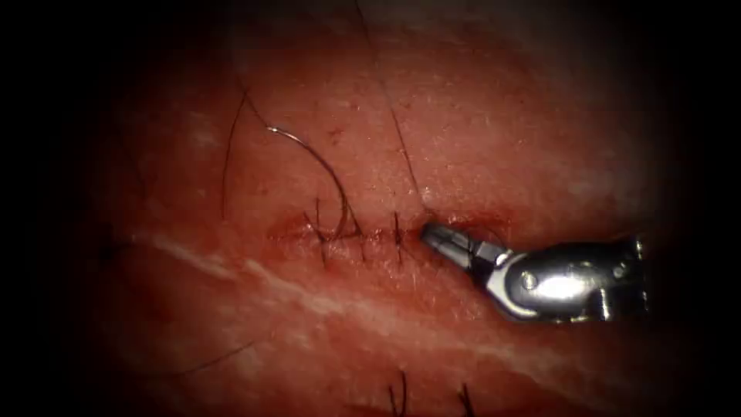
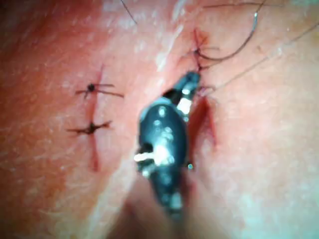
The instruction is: Wound Closure
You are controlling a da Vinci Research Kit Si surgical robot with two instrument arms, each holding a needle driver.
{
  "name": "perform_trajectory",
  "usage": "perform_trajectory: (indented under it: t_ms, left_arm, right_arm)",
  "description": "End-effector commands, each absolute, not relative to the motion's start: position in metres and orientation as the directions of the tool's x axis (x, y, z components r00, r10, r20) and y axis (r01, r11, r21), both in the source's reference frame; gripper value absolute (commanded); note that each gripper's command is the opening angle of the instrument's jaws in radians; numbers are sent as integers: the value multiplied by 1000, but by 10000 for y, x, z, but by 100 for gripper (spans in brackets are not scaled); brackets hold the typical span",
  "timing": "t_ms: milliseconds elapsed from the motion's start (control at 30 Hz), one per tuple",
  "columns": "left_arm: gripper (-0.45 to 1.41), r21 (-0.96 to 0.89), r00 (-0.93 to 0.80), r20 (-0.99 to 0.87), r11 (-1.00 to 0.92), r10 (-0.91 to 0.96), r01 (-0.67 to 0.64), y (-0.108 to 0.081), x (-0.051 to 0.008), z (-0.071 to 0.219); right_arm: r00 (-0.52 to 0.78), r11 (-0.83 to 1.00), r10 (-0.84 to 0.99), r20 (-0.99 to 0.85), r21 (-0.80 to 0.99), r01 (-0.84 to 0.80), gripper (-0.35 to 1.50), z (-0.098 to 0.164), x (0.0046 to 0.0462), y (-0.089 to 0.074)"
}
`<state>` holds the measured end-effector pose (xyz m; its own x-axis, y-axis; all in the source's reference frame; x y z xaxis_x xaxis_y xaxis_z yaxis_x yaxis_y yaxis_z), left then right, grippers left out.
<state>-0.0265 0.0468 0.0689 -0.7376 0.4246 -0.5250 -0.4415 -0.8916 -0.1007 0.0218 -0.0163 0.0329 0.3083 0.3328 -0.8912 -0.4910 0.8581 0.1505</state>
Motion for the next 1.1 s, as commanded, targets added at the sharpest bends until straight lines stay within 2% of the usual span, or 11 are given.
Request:
perform_trajectory:
  t_ms: [33, 1100]
  left_arm:
    - [-45, -101, -737, -525, -891, 425, -442, 476, -269, 701]
    - [-45, -34, -704, -548, -853, 452, -521, 611, -226, 804]
  right_arm:
    - [312, 858, 336, -889, 152, -490, -35, 335, 218, -179]
    - [331, 851, 323, -887, 118, -512, -35, 338, 204, -213]
